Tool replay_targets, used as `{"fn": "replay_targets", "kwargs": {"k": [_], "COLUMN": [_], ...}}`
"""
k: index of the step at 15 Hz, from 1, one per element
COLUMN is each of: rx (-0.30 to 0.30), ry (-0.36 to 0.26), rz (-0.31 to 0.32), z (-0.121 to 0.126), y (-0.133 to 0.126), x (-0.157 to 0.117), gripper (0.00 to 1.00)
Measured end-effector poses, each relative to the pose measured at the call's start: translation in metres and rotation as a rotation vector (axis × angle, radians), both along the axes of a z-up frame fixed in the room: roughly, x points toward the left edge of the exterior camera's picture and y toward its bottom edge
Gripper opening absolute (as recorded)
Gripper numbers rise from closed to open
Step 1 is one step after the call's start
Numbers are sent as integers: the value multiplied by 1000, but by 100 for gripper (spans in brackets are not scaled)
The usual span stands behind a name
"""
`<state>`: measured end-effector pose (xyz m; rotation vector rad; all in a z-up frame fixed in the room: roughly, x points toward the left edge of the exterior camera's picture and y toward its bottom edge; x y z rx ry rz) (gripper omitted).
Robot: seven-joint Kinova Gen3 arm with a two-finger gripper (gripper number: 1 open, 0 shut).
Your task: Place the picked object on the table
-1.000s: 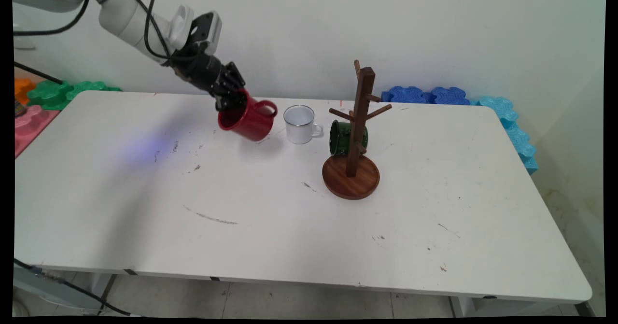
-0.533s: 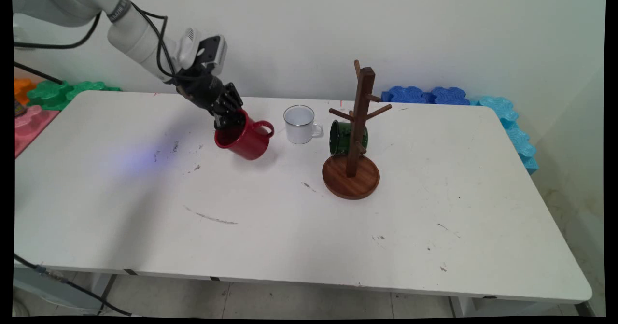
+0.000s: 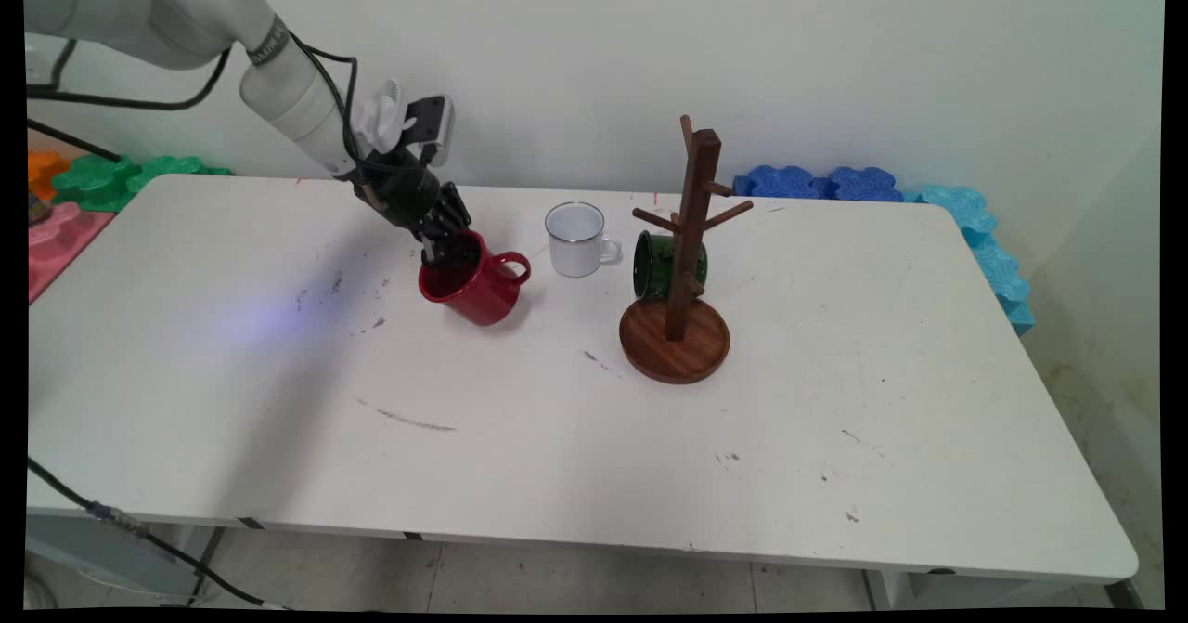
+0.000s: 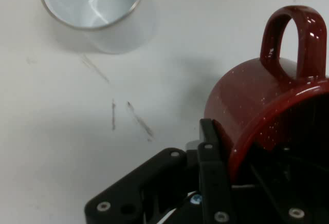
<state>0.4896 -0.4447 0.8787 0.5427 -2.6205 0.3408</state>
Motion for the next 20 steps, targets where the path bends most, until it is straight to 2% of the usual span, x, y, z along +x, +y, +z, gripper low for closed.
{"fn": "replay_targets", "kwargs": {"k": [7, 12, 13, 20], "rx": [62, 84, 87, 91], "ry": [-23, -30, -29, -18], "rz": [38, 50, 53, 60], "z": [-22, -32, -33, -37], "y": [-9, -16, -17, -24], "x": [-4, -6, -7, -11], "gripper": [0, 0, 100, 100]}}
